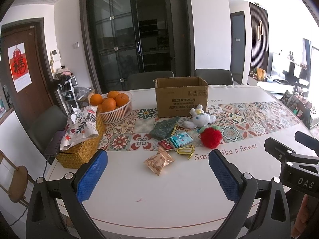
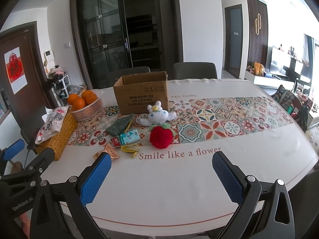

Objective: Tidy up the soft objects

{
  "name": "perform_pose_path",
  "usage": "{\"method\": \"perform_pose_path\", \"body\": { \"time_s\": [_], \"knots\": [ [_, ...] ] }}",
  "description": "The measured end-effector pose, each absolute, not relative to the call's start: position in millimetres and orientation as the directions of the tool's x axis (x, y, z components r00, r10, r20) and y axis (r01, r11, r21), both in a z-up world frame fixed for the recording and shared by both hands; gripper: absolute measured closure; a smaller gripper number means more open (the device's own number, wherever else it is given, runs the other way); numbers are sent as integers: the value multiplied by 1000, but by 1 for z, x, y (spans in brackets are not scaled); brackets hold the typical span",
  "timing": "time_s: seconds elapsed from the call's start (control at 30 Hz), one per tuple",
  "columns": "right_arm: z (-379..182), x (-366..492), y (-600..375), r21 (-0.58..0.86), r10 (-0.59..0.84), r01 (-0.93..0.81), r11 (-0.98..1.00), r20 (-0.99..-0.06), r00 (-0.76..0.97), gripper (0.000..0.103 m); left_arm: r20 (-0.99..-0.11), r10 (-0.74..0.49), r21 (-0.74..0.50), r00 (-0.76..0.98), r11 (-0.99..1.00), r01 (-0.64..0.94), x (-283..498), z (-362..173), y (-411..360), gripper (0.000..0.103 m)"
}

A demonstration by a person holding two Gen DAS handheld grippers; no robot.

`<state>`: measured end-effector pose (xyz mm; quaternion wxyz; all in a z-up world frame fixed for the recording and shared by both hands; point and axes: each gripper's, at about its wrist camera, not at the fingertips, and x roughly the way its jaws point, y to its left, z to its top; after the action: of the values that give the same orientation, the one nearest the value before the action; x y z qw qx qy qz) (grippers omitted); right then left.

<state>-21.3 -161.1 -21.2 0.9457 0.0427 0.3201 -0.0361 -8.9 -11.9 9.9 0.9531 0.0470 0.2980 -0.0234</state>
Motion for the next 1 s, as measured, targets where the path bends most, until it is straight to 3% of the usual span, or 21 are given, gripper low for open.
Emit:
{"method": "perform_pose_path", "body": {
  "time_s": [0.37,1.0],
  "knots": [
    [-27,-19,-162,67,-38,103,992,-628,778,0,-583,-28,73,812,994,86,-4,10,-18,0],
    [-87,45,-145,100,-2,115,988,-748,664,0,-694,-37,134,719,975,180,54,-54,2,0]
  ]
}}
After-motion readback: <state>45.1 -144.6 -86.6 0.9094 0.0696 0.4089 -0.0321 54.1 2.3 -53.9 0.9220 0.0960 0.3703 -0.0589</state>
